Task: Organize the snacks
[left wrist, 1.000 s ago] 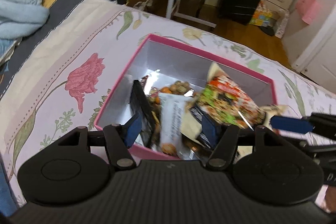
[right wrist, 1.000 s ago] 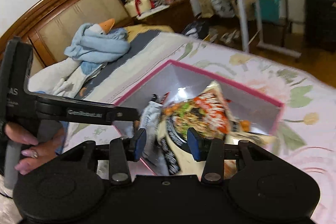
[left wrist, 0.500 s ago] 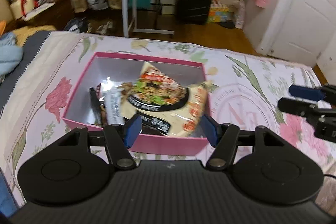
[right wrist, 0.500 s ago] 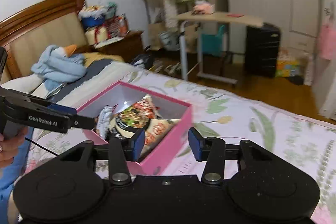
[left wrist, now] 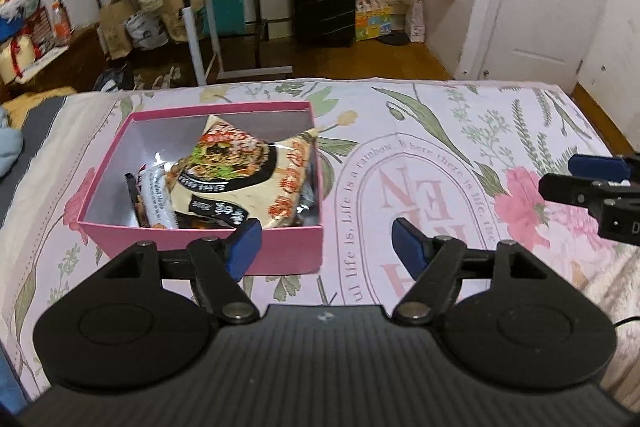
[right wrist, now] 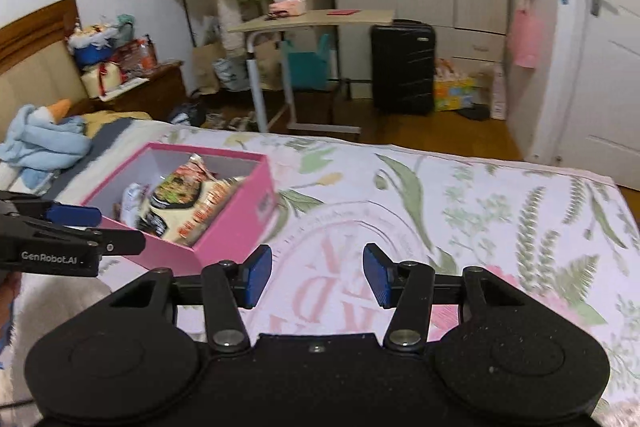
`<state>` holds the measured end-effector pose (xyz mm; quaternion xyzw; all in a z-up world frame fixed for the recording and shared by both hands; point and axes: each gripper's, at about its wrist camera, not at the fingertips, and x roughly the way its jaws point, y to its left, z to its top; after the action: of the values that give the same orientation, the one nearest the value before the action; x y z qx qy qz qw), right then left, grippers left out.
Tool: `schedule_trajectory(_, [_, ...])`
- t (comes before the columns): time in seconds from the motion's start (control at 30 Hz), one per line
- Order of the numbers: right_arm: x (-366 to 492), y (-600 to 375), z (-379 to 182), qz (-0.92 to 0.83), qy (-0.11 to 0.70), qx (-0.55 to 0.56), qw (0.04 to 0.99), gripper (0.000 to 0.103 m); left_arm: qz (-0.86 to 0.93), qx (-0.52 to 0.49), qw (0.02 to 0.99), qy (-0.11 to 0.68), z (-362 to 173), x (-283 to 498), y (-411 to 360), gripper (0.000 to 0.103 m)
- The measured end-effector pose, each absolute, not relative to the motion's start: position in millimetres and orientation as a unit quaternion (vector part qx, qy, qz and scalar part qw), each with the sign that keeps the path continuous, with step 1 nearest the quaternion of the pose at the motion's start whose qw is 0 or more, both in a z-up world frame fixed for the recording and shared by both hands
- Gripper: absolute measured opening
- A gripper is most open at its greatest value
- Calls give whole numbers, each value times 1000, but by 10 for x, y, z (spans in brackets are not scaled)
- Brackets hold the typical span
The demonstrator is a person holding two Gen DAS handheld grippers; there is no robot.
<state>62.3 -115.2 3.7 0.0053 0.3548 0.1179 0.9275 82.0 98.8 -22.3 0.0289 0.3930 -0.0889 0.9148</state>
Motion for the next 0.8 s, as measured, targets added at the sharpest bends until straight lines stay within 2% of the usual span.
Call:
schedule_trajectory(0.1, [516,-1201,27,111,357,10,928,56,-97,23,911,399,-253,765,922,72])
schedule_trajectory(0.17, [454,-1221,22,105,358,12,928,56,-103,14,910,401,-269,735,905,77])
schedule_trajectory(0.27, [379,-1208,16,94,358,1,929,69,-98,12,914,394,-275,671,867,87])
schedule_trajectory(0.3, [355,-1199,15,93,357,-4,930,74,-97,14,915,392,-274,657,855,88])
schedule_trajectory(0.4, [316,-1194,4,90,357,-2,930,81,-96,14,914,394,-275,628,827,89])
schedule_trajectory(0.53, [311,-1215,-23,69,359,12,931,96,-86,16,914,396,-278,585,811,96])
schedule_trajectory(0.8, [341,-1273,-24,7,384,44,922,100,-56,33,920,386,-242,514,786,99])
